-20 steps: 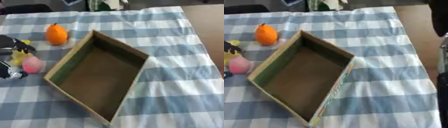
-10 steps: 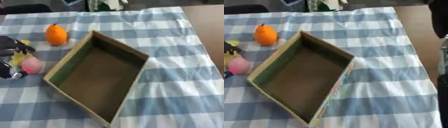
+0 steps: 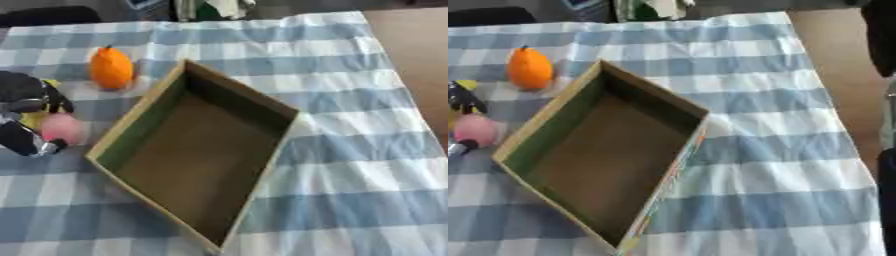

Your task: Pick up objects on the table and place them in the box.

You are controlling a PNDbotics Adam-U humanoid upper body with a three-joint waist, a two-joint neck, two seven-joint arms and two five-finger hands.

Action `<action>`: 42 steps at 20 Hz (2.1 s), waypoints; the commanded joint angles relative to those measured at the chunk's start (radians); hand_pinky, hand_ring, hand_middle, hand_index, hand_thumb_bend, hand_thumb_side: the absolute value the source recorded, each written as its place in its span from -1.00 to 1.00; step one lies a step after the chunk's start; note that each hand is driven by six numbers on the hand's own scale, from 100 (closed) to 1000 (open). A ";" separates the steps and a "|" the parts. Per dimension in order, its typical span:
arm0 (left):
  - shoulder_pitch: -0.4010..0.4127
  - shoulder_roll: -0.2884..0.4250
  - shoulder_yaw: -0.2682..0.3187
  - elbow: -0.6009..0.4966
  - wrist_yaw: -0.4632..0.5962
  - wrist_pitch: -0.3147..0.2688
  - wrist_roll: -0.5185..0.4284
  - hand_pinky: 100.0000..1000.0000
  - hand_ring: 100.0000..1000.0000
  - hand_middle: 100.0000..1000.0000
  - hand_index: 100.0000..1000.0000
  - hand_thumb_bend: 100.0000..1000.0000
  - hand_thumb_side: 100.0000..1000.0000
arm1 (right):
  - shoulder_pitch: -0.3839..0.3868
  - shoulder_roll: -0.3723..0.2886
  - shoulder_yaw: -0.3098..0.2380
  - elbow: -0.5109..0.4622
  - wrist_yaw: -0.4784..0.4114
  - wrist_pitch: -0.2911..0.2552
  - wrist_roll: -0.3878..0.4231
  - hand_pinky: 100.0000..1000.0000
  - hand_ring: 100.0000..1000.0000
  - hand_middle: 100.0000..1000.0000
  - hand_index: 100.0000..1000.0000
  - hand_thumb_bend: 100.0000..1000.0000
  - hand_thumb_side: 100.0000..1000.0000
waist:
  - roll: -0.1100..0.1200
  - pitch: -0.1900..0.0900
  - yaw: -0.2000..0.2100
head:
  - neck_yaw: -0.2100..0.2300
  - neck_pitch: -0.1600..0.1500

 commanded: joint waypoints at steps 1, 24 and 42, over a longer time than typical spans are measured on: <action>-0.017 0.019 0.002 0.007 -0.029 -0.008 -0.008 -0.03 0.32 0.15 0.51 -0.50 -0.26 | -0.015 -0.013 -0.008 -0.007 -0.001 0.000 -0.001 0.54 0.22 -0.05 0.50 -1.00 0.18 | -0.001 -0.017 -0.002 | 0.004 -0.011; -0.030 0.016 0.034 -0.132 -0.020 0.072 0.090 -0.60 -0.16 -0.39 -0.07 -1.00 -0.76 | -0.010 -0.006 -0.010 -0.005 -0.005 0.006 -0.003 0.54 0.22 -0.05 0.51 -1.00 0.20 | -0.006 -0.022 0.000 | 0.000 -0.011; -0.221 -0.131 -0.019 -0.359 0.054 0.135 0.245 -0.88 -0.35 -0.52 -0.21 -1.00 -0.63 | -0.019 -0.005 0.010 -0.003 -0.011 0.009 0.000 0.54 0.23 -0.05 0.50 -1.00 0.20 | 0.002 -0.047 0.017 | -0.011 0.016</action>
